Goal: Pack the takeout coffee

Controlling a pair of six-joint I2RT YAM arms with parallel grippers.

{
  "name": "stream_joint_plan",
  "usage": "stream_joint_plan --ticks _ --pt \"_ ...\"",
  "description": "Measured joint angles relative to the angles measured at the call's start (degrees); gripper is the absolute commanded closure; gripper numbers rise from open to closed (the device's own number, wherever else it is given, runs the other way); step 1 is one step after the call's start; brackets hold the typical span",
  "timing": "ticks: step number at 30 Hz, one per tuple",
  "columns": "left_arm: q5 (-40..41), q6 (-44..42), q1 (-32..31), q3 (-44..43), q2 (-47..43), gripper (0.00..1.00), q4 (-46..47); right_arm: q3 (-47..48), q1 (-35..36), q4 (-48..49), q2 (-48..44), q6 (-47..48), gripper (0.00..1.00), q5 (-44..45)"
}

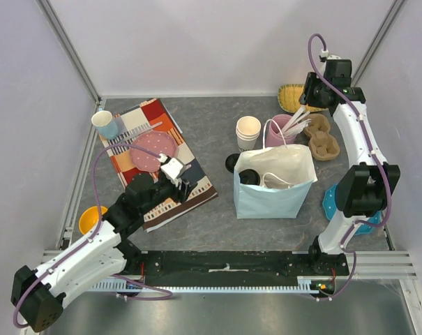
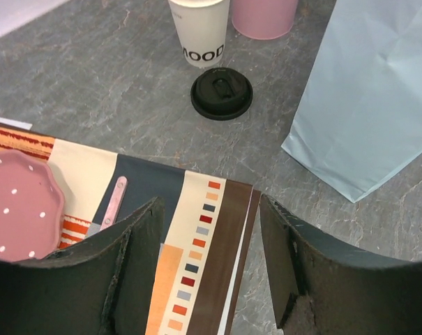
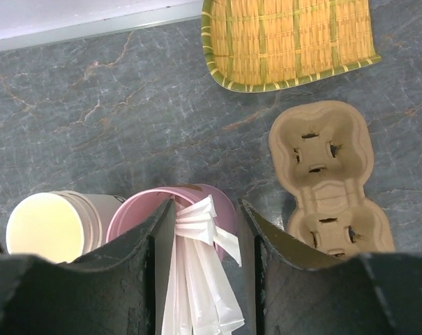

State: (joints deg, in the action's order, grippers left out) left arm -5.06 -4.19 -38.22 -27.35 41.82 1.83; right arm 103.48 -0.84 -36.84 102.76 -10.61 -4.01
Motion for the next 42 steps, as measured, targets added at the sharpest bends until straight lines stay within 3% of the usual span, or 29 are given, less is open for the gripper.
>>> stream_joint_plan --ticks 7,14,26,33,42 --pt "-0.2 3.1 2.1 5.2 -1.5 0.36 2.8 -2.0 0.4 0.0 0.1 1.4 0.42 3.5" --pt "-1.1 5.3 3.3 7.1 -3.5 0.36 3.1 -2.2 0.3 -0.2 0.9 2.1 0.43 5.0" --pt "-1.7 5.8 3.9 8.2 -4.0 0.36 4.3 -2.2 0.3 -0.5 3.1 2.7 0.55 5.4" --pt "-2.7 5.9 4.0 8.2 -3.3 0.36 4.3 -2.2 0.4 -0.3 3.7 3.2 0.73 5.1" --pt "-3.1 5.9 4.1 8.3 -3.3 0.36 4.3 -1.9 0.9 -0.1 4.1 3.6 0.81 4.9"
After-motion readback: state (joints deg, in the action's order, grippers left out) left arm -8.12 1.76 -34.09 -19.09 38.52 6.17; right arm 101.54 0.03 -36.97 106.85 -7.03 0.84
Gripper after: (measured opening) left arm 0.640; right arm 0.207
